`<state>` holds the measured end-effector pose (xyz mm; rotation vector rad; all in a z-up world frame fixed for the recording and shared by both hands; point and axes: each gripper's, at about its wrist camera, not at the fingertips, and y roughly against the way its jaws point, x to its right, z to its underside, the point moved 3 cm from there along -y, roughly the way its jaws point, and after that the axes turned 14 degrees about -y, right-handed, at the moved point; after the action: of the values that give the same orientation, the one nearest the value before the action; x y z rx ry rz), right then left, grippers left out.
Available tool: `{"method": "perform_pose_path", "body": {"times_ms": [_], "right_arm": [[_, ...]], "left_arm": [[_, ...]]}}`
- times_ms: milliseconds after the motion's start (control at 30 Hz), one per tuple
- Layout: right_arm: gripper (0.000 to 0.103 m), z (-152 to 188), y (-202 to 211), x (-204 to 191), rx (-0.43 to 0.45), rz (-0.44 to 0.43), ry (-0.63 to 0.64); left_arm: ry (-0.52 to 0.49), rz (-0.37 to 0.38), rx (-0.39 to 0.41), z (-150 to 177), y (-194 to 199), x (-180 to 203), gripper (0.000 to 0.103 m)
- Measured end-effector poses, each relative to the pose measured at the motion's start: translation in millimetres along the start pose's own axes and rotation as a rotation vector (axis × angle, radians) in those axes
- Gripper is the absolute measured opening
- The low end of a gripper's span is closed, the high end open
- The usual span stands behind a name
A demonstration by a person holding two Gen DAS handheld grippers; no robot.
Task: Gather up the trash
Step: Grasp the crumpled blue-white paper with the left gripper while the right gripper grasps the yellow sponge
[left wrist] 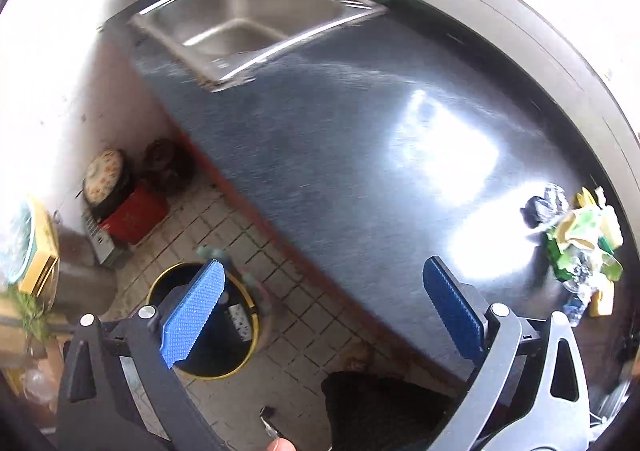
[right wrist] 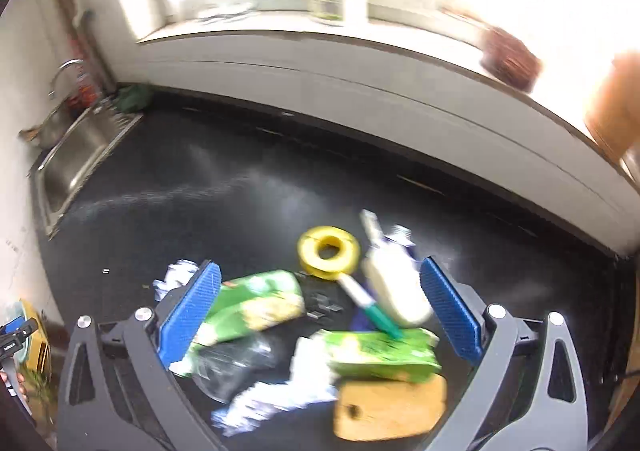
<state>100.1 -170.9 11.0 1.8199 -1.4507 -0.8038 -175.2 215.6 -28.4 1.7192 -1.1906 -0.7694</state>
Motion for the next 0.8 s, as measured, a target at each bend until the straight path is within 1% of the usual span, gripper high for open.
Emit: {"method": "perform_pose_path", "body": {"times_ms": [100, 167, 233, 267, 333, 367, 433, 500, 600, 633, 667, 733, 767, 800], "right_arm": [[0.096, 25, -2, 86, -0.026, 0.096, -0.154], [0.096, 48, 5, 133, -0.049, 0.135, -0.250], [0.096, 75, 17, 166, -0.071, 0.161, -0.322], [0.096, 87, 20, 179, -0.081, 0.174, -0.350], [0.096, 111, 31, 198, -0.103, 0.192, -0.393], [0.096, 122, 36, 208, -0.111, 0.198, -0.409], [0.096, 140, 51, 221, -0.121, 0.210, -0.436], [0.096, 160, 61, 224, -0.123, 0.225, -0.455], [0.096, 177, 79, 233, -0.128, 0.241, -0.490], [0.096, 179, 76, 238, -0.133, 0.240, -0.495], [0.096, 184, 82, 240, -0.135, 0.244, -0.501], [0.096, 190, 83, 241, -0.141, 0.243, -0.507], [0.096, 194, 89, 241, -0.145, 0.242, -0.507], [0.096, 193, 85, 239, -0.151, 0.240, -0.504]], "left_arm": [[-0.155, 0.034, -0.001, -37, -13, 64, 0.097], [-0.247, 0.053, -0.007, -58, -22, 103, 0.097], [-0.322, 0.071, -0.024, -73, -32, 137, 0.097], [-0.361, 0.098, -0.038, -79, -38, 154, 0.097], [-0.431, 0.126, -0.065, -90, -53, 187, 0.096], [-0.465, 0.125, -0.073, -94, -63, 202, 0.096], [-0.528, 0.104, -0.069, -103, -69, 226, 0.096], [-0.551, 0.103, -0.060, -114, -71, 234, 0.096], [-0.584, 0.101, -0.076, -131, -88, 254, 0.096], [-0.607, 0.088, -0.084, -133, -94, 258, 0.096], [-0.627, 0.077, -0.093, -135, -100, 263, 0.096], [-0.649, 0.083, -0.122, -136, -111, 266, 0.095], [-0.656, 0.091, -0.137, -136, -117, 268, 0.091], [-0.660, 0.099, -0.152, -134, -122, 267, 0.090]]}}
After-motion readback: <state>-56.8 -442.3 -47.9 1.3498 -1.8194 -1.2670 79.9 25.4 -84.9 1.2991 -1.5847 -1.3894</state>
